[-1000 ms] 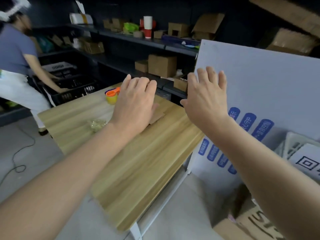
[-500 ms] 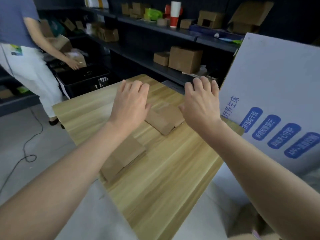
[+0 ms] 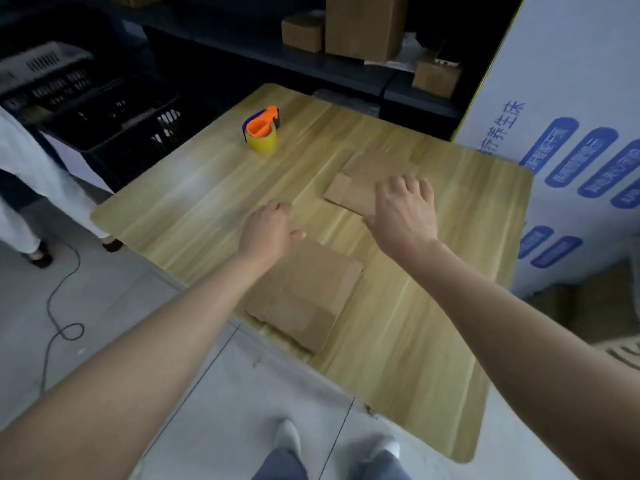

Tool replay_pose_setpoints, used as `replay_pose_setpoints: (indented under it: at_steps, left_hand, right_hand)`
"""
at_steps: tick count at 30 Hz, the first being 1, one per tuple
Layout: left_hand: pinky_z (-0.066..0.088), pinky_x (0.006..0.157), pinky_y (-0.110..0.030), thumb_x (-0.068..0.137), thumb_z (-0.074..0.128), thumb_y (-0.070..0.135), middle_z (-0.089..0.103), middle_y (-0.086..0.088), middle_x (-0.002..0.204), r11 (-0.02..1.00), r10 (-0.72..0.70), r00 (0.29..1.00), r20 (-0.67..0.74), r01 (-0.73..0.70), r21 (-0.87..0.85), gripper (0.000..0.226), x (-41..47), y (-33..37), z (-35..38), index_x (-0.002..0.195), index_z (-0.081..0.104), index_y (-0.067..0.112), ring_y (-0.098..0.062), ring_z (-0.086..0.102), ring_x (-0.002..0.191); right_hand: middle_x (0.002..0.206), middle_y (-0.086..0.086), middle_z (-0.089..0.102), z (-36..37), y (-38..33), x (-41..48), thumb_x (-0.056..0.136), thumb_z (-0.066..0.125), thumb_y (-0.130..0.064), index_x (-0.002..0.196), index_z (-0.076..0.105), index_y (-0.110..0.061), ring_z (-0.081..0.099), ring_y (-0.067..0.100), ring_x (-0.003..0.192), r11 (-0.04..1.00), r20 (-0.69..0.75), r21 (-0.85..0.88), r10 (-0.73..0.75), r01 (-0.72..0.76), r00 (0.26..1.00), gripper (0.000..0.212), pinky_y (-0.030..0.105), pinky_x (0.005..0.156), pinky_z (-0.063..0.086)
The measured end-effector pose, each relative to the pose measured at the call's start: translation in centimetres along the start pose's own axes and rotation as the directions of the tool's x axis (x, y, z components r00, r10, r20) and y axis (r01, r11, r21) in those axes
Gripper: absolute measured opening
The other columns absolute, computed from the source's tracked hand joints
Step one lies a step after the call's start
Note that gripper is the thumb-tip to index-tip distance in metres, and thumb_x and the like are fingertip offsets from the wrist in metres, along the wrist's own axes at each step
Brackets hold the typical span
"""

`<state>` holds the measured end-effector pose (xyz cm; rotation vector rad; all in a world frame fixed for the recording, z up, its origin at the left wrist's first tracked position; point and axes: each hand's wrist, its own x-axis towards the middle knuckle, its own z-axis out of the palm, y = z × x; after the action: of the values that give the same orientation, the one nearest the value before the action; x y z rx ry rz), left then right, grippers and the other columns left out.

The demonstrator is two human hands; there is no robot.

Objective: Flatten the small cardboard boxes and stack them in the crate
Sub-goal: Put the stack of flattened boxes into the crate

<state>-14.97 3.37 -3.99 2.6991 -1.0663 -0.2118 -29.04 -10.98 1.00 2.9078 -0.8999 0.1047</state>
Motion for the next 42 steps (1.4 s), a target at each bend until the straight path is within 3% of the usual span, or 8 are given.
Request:
replay_pose_setpoints:
  at_steps: [6,13,18,23,29,32,37,42]
  left_hand:
    - [0.036,0.104,-0.035,0.081,0.069,0.042,0.041,-0.014,0.145,0.948,-0.170,0.918,0.358,0.252,-0.196,0.078,0.4,-3.2,5.7,0.142,0.037,0.005,-0.028,0.042,0.131]
    - [0.040,0.103,-0.040,0.069,0.081,0.041,0.045,-0.015,0.140,0.870,-0.272,0.807,0.525,0.439,-0.224,0.089,0.6,-5.1,9.6,0.138,0.038,0.003,-0.029,0.045,0.128]
    - [0.038,0.104,-0.039,0.064,0.085,0.040,0.041,-0.014,0.142,0.837,-0.359,0.751,0.554,0.522,-0.166,0.100,0.9,-5.3,10.8,0.140,0.031,0.003,-0.031,0.040,0.131]
    - [0.044,0.100,-0.038,0.064,0.087,0.029,0.057,-0.010,0.130,0.793,-0.246,0.685,0.686,0.550,-0.264,0.076,2.8,-5.4,11.0,0.128,0.053,0.004,-0.028,0.056,0.116]
    - [0.043,0.098,-0.043,0.075,0.079,0.019,0.057,-0.009,0.124,0.803,-0.148,0.769,0.622,0.461,-0.379,0.054,9.5,-3.9,6.7,0.118,0.050,0.006,-0.028,0.054,0.114]
    - [0.041,0.101,-0.046,0.075,0.078,0.020,0.056,-0.009,0.128,0.725,-0.162,0.822,0.545,0.474,-0.500,0.061,14.7,-4.3,3.6,0.126,0.048,0.007,-0.030,0.051,0.119]
    - [0.040,0.102,-0.051,0.073,0.081,0.023,0.049,-0.012,0.138,0.628,-0.204,0.848,0.490,0.497,-0.598,0.077,22.5,-5.5,0.9,0.137,0.040,0.008,-0.033,0.048,0.124]
    - [0.045,0.096,-0.055,0.071,0.082,0.020,0.058,-0.014,0.126,0.610,-0.206,0.835,0.511,0.518,-0.600,0.067,27.5,-6.6,1.3,0.127,0.047,0.008,-0.034,0.056,0.113]
  right_hand:
    - [0.133,0.013,0.048,4.1,-1.0,-0.4,0.091,0.055,-0.045,0.131,0.047,-0.010,0.038,0.031,0.129,1.000,0.155,0.002,0.022,-0.023,0.988,0.054,0.045,0.112,0.022]
    - [0.138,0.013,0.044,8.0,-0.9,0.2,0.093,0.052,-0.045,0.136,0.043,-0.010,0.034,0.030,0.133,1.000,0.255,-0.013,0.015,-0.012,0.967,0.057,0.045,0.114,0.021]
    - [0.138,0.013,0.045,10.1,-0.8,0.9,0.093,0.052,-0.046,0.135,0.043,-0.010,0.035,0.030,0.132,0.999,0.329,-0.013,0.049,-0.048,0.943,0.056,0.045,0.113,0.023]
    - [0.135,0.013,0.047,11.3,-0.6,3.2,0.093,0.052,-0.045,0.134,0.044,-0.010,0.039,0.030,0.129,0.991,0.364,-0.021,0.131,-0.133,0.922,0.054,0.044,0.110,0.027]
    - [0.128,0.015,0.052,10.5,0.9,8.6,0.093,0.053,-0.043,0.129,0.049,-0.009,0.045,0.032,0.121,0.944,0.344,0.039,0.295,-0.328,0.891,0.050,0.043,0.102,0.034]
    - [0.122,0.015,0.054,10.5,2.6,12.4,0.092,0.055,-0.035,0.126,0.049,-0.008,0.049,0.034,0.114,0.856,0.395,0.171,0.394,-0.488,0.830,0.043,0.044,0.095,0.043]
    - [0.122,0.014,0.054,13.6,3.9,17.2,0.087,0.062,-0.043,0.128,0.043,-0.007,0.054,0.032,0.110,0.594,0.592,0.280,0.511,-0.754,0.623,0.057,0.037,0.079,0.049]
    - [0.134,0.015,0.048,18.0,4.6,20.4,0.080,0.070,-0.045,0.138,0.035,-0.004,0.050,0.032,0.121,0.240,0.663,0.392,0.596,-0.888,0.453,0.079,0.042,0.099,0.045]
